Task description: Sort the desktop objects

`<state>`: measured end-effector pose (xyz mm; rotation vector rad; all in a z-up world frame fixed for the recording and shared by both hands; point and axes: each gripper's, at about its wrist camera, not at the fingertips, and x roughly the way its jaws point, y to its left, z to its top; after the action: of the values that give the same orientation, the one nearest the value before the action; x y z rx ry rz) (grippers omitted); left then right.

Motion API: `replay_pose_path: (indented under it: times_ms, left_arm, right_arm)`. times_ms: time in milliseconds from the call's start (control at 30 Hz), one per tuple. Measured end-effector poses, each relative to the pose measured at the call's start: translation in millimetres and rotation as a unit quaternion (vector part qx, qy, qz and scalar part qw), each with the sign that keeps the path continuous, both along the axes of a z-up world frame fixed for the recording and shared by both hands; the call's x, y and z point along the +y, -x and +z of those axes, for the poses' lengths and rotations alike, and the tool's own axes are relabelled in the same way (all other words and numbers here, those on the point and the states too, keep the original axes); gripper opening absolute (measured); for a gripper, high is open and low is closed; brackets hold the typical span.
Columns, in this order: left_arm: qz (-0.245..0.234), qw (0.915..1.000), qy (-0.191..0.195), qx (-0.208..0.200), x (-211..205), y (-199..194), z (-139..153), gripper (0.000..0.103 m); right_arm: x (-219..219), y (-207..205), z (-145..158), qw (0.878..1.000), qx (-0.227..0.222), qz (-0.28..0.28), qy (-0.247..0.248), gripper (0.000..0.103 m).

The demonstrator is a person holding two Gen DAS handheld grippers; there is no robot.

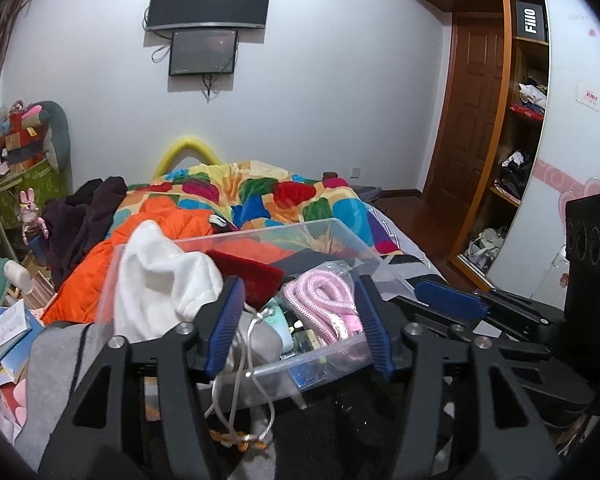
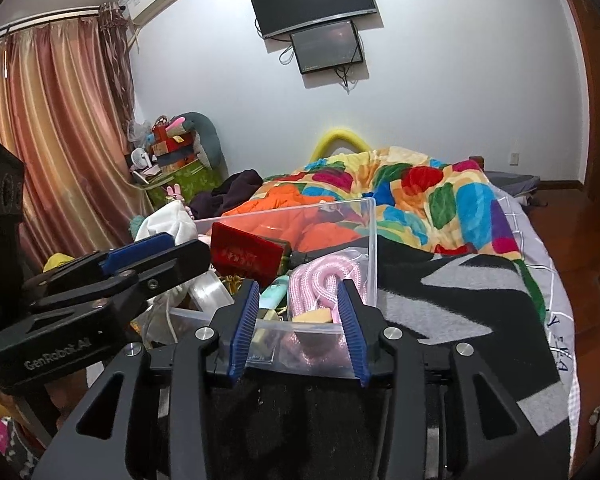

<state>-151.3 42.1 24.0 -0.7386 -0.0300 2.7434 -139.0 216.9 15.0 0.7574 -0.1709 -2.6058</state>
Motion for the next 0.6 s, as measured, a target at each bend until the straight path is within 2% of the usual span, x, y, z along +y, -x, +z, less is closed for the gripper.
replay_pose_path:
  times_ms: [133, 333, 467, 567, 600]
  left_arm:
    - [0.006, 0.9999, -0.002, 0.008, -6.8, -17.4, 4.4, 0.067]
    - [0.02, 0.9996, 0.004, 0.019, -16.7, -41.9, 10.1, 0.075]
    - [0.046, 0.9983, 0.014, 0.034, -21.9, -59.9, 10.9, 0.09]
    - [0.055, 0.9976, 0.028, 0.033, -24.8, -71.6, 7.7, 0.09]
    - [0.057, 0.9975, 0.029, 0.031, -26.8, -74.1, 6.9, 0.091]
  right_arm:
    - [-2.8, -14.3, 5.1, 1.0, 0.013, -0.004, -0.009, 0.049]
    - [-5.3, -33.8, 7.5, 1.0, 0.022, -0.011, -0.016, 0.052]
    - [-3.6, -48.3, 7.8, 0.999, 0.021, 0.001, -0.025, 0.052]
    - [0.0, -61.5, 9.5, 0.999, 0.029, -0.008, -0.04, 0.053]
    - [1.1, -64.7, 10.4, 0.998, 0.03, -0.012, -0.045, 0.059]
